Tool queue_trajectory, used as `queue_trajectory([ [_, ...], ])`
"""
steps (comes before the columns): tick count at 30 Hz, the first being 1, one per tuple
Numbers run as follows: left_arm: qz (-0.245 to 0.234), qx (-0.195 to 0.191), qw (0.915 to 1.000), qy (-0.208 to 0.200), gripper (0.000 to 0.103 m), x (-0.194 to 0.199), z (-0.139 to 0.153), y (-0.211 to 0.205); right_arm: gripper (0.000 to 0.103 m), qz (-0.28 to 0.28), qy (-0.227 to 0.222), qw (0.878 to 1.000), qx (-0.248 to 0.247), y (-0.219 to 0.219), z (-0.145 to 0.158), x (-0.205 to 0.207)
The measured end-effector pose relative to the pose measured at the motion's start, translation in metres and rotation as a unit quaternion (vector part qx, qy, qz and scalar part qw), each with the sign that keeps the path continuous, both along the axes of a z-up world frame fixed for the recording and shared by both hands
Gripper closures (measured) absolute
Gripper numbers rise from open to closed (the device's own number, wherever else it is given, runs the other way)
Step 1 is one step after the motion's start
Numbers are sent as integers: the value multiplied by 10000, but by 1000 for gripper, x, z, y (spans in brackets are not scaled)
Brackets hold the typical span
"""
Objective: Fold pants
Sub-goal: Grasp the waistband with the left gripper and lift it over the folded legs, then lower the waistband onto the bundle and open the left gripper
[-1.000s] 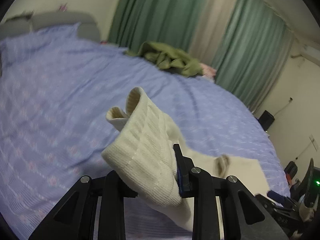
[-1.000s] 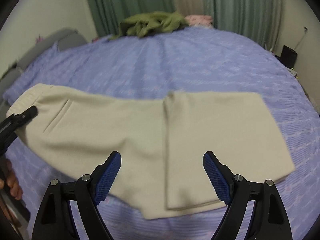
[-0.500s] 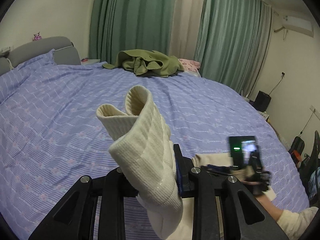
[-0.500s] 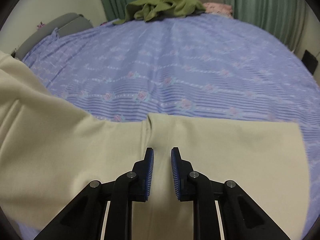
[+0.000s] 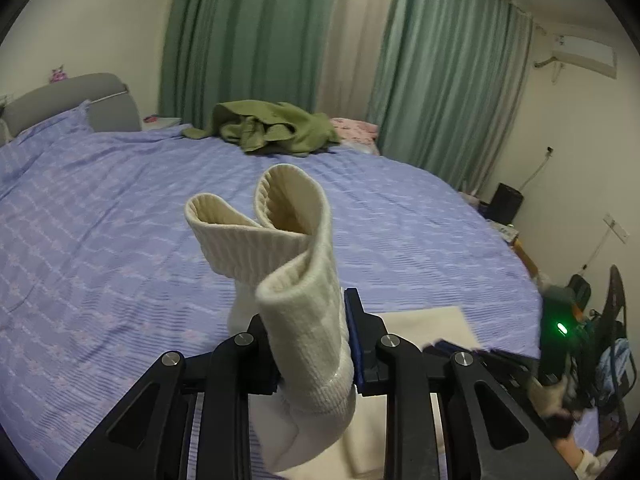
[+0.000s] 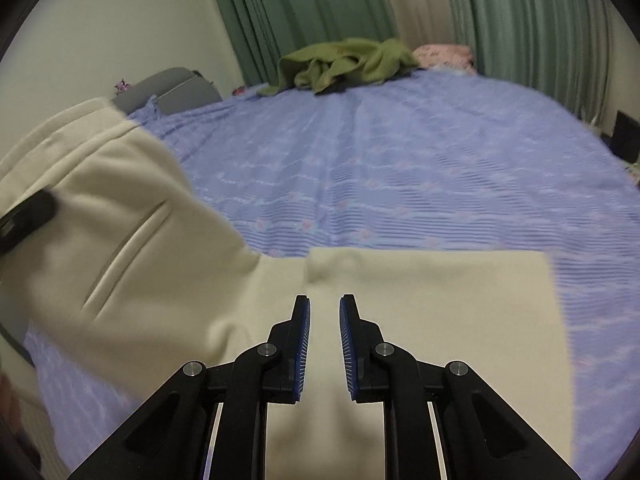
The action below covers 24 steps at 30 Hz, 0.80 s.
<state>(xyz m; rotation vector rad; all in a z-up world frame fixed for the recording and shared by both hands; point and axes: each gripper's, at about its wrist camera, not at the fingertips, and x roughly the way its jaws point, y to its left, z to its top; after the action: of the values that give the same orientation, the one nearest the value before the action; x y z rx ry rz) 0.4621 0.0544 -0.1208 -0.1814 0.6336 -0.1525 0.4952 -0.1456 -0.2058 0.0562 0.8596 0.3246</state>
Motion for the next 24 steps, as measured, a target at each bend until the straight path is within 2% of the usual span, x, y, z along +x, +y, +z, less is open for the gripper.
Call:
queue_trajectory([
  [5, -361, -18, 9993, -113, 77, 0, 19, -72, 86, -266, -95, 9996, -15, -65, 26, -42],
  [10, -740, -70, 9972, 125, 77, 16, 11, -146, 86, -560, -131, 9982, -141, -123, 38, -65],
  [12, -953, -70, 9950, 303, 78, 25, -4, -182, 86, -654, -172, 9974, -263, -145, 40, -73],
  [15, -1104, 135, 9923, 548, 78, 35, -30, -225, 86, -814, -89, 9961, -334, -177, 36, -81],
  [19, -1219, 135, 9876, 982, 77, 48, -69, -261, 86, -1100, 32, 9932, -380, -214, 26, -87],
  [22, -1289, -133, 9814, 1417, 72, 57, -90, -274, 85, -1298, 134, 9909, -327, -238, 23, -96],
  [24, -1327, -414, 9786, 1516, 63, 55, -90, -272, 74, -1453, 191, 9889, -249, -248, 21, -98],
])
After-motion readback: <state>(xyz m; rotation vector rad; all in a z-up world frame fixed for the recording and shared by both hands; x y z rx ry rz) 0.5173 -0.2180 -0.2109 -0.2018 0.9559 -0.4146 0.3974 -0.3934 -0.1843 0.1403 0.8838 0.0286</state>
